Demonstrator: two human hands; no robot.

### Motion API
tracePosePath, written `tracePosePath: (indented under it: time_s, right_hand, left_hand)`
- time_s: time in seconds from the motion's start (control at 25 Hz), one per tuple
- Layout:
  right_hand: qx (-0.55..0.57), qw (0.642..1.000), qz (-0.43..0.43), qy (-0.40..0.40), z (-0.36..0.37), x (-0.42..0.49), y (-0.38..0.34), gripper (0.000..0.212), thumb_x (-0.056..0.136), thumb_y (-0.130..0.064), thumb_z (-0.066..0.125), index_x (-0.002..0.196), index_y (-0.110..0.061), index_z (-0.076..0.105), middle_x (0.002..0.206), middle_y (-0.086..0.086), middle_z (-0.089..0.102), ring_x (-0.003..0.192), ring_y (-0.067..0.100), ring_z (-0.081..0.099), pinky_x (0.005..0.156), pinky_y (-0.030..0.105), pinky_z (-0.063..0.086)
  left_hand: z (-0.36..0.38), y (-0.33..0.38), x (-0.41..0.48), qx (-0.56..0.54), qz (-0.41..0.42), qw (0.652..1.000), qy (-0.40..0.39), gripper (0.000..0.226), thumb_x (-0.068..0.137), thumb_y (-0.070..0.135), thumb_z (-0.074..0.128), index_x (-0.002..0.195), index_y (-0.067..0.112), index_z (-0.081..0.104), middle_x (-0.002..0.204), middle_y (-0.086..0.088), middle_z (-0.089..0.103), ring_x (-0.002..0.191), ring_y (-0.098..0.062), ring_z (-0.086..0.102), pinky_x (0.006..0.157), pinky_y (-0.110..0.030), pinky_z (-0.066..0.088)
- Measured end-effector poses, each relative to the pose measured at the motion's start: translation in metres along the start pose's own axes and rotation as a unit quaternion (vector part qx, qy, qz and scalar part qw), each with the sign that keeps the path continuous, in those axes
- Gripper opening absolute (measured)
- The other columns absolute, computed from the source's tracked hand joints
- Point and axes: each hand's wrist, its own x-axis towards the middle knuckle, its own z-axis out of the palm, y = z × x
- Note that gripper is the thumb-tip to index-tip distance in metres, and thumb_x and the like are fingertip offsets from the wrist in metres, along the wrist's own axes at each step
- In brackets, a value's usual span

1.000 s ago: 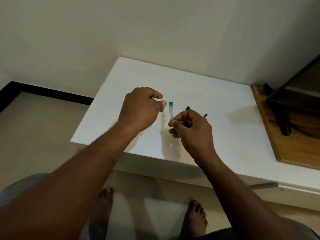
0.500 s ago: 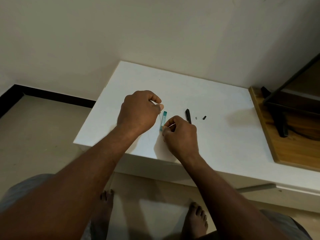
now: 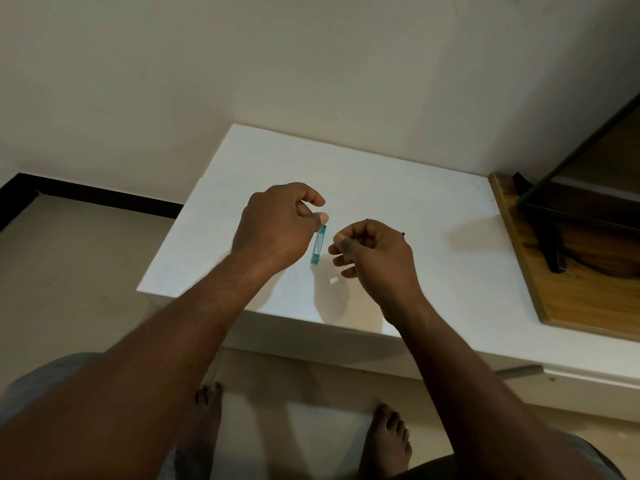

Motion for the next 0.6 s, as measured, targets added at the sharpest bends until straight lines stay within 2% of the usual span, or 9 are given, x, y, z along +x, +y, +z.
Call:
tracePosePath:
  time_s: [0.08,0.2,0.32,0.44,0.6]
  right_hand:
    - [0.046,0.998,0.018,-0.037,-0.006,-0.002,-0.005,0.005,0.097,-0.021,0.073,0.098,-0.016,0.074,0.089,0.0,0.082,0.08,0.015,0.079,0.073,0.031,0.063]
    - [0.063,0.995,0.014,-0.075,-0.008,-0.005,-0.009,0.012,0.092,-0.022,0.08,0.092,-0.012,0.072,0.083,0.006,0.08,0.083,0.025,0.08,0.077,0.036,0.064]
    - [0.09,0.992,0.019,-0.086,-0.008,-0.006,-0.01,0.014,0.091,-0.017,0.081,0.085,-0.012,0.069,0.078,0.007,0.078,0.084,0.03,0.079,0.075,0.035,0.062]
    - [0.139,0.986,0.026,-0.084,-0.011,-0.004,-0.012,0.014,0.09,-0.012,0.081,0.085,-0.013,0.068,0.076,0.006,0.074,0.088,0.037,0.078,0.077,0.036,0.062]
    - [0.142,0.988,0.026,-0.052,-0.025,-0.002,-0.015,0.015,0.088,-0.009,0.082,0.086,-0.013,0.068,0.071,0.002,0.072,0.079,0.026,0.077,0.072,0.033,0.058]
  left_hand:
    - [0.002,0.002,-0.001,-0.012,0.011,1.0,-0.006,0.021,0.091,0.036,0.075,0.111,0.031,0.071,0.079,0.014,0.073,0.07,-0.002,0.067,0.072,-0.023,0.052]
    - [0.007,0.006,-0.004,-0.039,0.02,0.999,-0.01,0.022,0.09,0.034,0.076,0.111,0.031,0.072,0.074,0.016,0.073,0.064,0.005,0.065,0.067,-0.019,0.047]
    - [0.01,0.011,-0.005,-0.057,0.022,0.998,-0.014,0.024,0.09,0.034,0.075,0.113,0.032,0.071,0.075,0.014,0.074,0.064,0.003,0.066,0.067,-0.02,0.047]
    - [0.012,0.013,-0.005,-0.065,0.026,0.997,-0.016,0.023,0.09,0.033,0.075,0.112,0.032,0.071,0.073,0.015,0.074,0.063,0.008,0.066,0.062,-0.017,0.044]
    - [0.021,0.019,-0.004,-0.087,0.016,0.996,-0.001,0.024,0.093,0.043,0.069,0.115,0.034,0.068,0.075,0.018,0.073,0.066,0.006,0.067,0.062,-0.018,0.051]
